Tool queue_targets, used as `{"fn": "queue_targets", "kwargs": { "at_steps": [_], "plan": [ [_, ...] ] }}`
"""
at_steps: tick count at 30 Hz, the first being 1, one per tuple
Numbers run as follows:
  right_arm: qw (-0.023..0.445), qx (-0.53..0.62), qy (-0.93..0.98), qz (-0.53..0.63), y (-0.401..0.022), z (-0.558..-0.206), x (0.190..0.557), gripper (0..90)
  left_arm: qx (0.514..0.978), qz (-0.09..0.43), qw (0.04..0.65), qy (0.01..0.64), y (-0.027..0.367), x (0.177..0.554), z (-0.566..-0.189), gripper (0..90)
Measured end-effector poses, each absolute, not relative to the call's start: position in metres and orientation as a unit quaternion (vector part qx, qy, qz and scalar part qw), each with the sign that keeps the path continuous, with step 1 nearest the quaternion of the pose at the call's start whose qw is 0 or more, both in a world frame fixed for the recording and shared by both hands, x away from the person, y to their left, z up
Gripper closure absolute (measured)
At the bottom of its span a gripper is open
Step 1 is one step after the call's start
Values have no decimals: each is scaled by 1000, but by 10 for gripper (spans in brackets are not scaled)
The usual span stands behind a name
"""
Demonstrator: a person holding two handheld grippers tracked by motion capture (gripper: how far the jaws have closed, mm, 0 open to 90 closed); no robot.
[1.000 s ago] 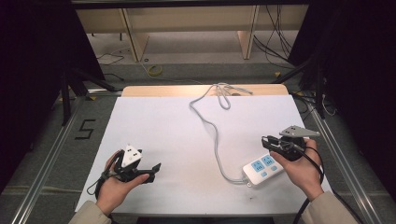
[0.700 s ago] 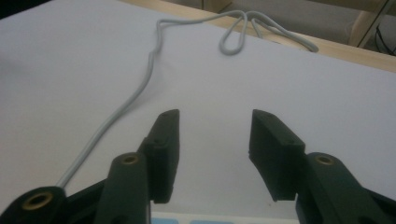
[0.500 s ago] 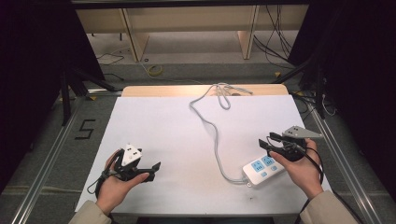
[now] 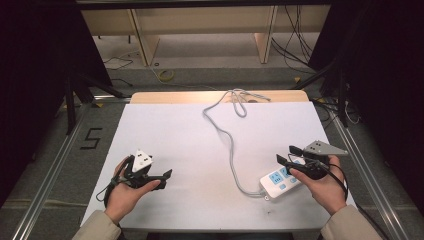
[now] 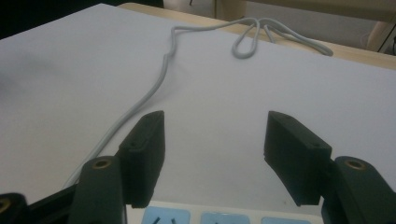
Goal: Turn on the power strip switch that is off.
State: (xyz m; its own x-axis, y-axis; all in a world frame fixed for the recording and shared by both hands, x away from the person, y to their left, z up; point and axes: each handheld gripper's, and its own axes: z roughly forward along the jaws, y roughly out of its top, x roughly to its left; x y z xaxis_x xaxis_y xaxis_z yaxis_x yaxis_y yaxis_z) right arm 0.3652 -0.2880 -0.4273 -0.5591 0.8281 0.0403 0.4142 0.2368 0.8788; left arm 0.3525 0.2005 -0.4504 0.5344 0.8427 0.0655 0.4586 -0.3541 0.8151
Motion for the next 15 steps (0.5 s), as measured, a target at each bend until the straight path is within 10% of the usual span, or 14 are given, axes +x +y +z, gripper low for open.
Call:
{"fn": "queue_targets", "kwargs": {
  "at_steps": [15],
  "plan": [
    [228, 415, 748, 466, -289, -427, 356, 368, 784, 245, 390, 417, 200, 351, -451, 155]
  ]
}}
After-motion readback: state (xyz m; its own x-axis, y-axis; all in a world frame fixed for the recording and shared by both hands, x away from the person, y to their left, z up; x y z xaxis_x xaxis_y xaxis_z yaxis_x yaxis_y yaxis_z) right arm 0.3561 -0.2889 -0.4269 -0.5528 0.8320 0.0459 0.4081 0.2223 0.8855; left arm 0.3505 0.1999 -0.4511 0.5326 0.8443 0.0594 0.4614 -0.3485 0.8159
